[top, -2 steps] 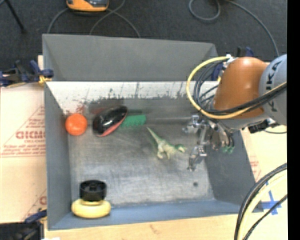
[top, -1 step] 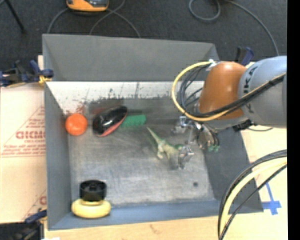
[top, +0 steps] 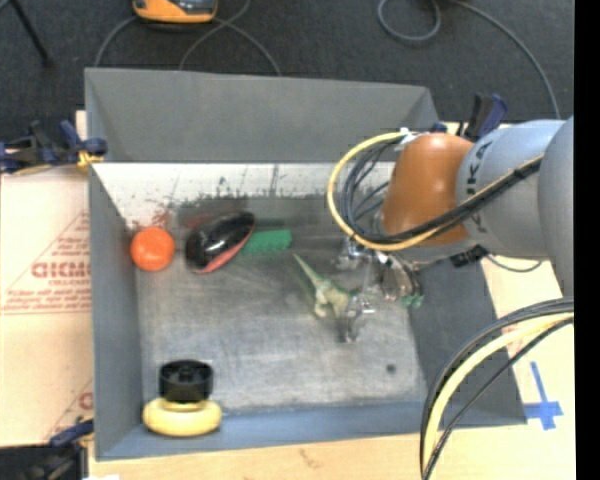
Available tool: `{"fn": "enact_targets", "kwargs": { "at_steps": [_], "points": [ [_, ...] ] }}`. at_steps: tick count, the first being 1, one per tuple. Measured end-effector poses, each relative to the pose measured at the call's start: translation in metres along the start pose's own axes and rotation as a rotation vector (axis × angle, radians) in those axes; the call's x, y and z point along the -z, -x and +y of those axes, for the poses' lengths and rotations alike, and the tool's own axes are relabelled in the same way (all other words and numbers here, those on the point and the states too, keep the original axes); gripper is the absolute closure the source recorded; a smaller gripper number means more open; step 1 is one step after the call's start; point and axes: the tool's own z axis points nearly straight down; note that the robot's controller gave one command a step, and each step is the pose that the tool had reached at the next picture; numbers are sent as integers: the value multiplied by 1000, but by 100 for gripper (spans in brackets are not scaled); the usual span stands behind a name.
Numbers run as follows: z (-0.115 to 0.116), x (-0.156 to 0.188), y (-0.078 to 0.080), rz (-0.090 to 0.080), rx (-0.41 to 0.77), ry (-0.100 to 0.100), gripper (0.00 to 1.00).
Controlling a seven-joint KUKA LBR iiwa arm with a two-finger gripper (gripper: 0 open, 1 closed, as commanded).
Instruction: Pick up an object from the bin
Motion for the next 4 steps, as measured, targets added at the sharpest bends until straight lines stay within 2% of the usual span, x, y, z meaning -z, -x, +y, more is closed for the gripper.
{"fn": "enact_targets", "kwargs": {
  "at_steps": [1,2,3,4],
  "points": [
    [5,3,-7,6,-124,4,100],
    [5,3,-7,6,-123,3,100],
    [7,137,-16,14,-87,3,100],
    [7,137,-16,14,-87,3,100]
  ]
}}
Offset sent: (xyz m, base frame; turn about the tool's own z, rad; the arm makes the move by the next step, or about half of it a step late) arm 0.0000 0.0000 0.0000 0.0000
